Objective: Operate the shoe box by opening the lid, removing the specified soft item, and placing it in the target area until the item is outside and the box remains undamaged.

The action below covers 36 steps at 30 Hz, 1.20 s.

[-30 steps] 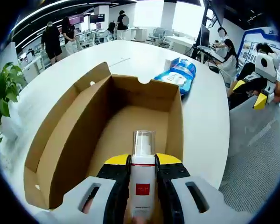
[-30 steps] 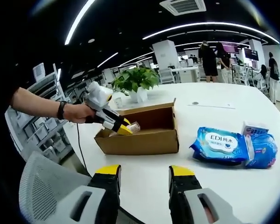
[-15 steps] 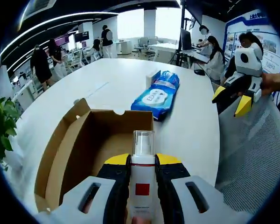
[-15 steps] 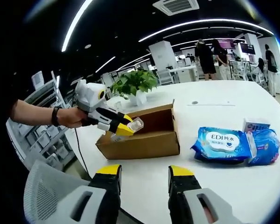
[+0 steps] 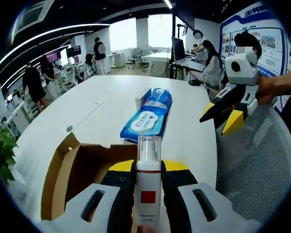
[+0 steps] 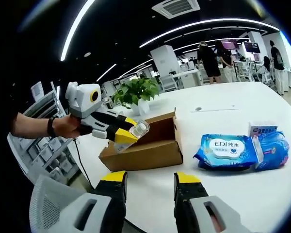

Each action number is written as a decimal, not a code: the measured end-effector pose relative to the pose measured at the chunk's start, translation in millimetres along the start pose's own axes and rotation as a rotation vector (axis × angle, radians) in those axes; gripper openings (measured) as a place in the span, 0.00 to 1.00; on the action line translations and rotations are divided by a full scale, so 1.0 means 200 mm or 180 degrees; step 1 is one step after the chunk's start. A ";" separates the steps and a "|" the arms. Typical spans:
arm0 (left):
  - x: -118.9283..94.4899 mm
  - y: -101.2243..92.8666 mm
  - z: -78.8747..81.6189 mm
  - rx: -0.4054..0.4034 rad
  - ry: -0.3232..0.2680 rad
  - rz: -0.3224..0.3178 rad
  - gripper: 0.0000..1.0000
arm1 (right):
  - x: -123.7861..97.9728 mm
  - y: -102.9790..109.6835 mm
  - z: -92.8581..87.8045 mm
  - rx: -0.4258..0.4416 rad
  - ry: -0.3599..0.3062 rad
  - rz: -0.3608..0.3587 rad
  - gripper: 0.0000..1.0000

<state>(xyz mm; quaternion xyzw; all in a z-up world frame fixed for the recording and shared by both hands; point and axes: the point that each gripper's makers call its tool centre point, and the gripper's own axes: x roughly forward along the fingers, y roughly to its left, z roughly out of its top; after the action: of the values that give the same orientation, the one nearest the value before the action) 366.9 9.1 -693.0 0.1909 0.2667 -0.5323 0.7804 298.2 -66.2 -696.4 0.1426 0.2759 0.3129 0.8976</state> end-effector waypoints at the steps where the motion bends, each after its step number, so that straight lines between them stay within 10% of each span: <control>1: 0.00 -0.02 0.02 0.0042 -0.0013 -0.0022 0.20 | 0.00 0.01 0.02 0.0099 -0.0045 0.0052 0.34; 17: 0.03 -0.28 0.10 0.0948 0.0007 -0.0268 0.20 | 0.08 0.09 0.13 0.0582 -0.0085 0.0530 0.35; 36: 0.07 -0.42 0.09 0.1815 0.0103 -0.0449 0.20 | 0.09 0.17 0.03 0.1034 0.0057 0.0917 0.19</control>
<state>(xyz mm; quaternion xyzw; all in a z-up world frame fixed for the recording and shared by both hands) 296.1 -42.9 -688.5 0.3919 0.1314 -0.6356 0.6520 296.3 -28.5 -684.8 0.3206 0.3074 0.3905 0.8064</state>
